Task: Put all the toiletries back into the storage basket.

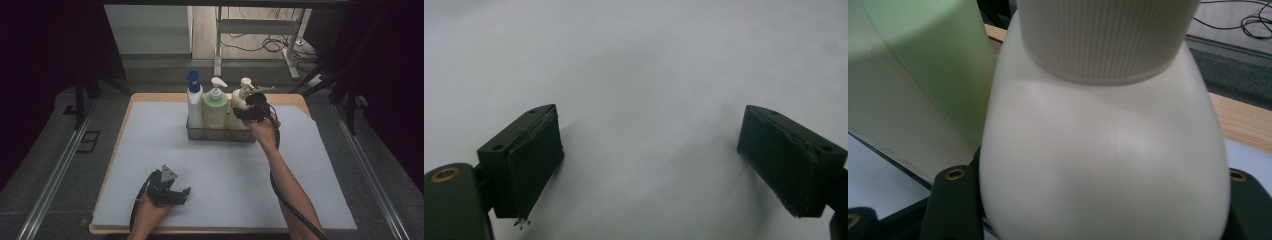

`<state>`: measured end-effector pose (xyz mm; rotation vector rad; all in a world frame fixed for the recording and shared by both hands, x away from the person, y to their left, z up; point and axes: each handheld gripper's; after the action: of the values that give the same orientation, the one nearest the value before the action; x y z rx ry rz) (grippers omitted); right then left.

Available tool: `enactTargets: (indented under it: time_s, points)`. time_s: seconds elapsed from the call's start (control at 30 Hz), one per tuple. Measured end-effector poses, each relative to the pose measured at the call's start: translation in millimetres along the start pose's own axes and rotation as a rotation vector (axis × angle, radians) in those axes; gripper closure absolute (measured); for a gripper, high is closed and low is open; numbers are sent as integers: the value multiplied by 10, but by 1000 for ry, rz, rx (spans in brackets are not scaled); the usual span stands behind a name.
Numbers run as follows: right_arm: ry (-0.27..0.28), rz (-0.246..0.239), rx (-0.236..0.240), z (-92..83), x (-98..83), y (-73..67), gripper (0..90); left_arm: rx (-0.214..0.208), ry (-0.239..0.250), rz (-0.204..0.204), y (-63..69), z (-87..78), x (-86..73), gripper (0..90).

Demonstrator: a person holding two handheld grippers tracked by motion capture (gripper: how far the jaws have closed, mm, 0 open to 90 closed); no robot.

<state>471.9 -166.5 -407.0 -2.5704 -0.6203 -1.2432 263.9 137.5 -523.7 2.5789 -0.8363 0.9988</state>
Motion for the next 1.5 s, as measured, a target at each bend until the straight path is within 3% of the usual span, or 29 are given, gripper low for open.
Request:
enactTargets:
  time_s: [0.3,0.6,0.7,0.93,1.5]
  points:
    - [2,13,2,21,-44,25,362,0,0,0,0,0,0,106]
    - [4,-19,5,26,-81,21,334,0,0,0,0,0,0,106]
    - [7,-6,12,12,-112,38,319,0,0,1,0,0,0,106]
    - [17,-24,27,-71,-191,61,323,0,-1,1,0,0,0,106]
    - [6,2,92,-344,-483,175,369,1,0,0,3,0,0,106]
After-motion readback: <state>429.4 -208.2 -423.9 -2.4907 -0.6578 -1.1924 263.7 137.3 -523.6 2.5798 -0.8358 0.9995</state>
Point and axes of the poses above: each handheld gripper's, and its own axes: z roughly forward along the jaws, x roughly out of its top, y roughly to its right
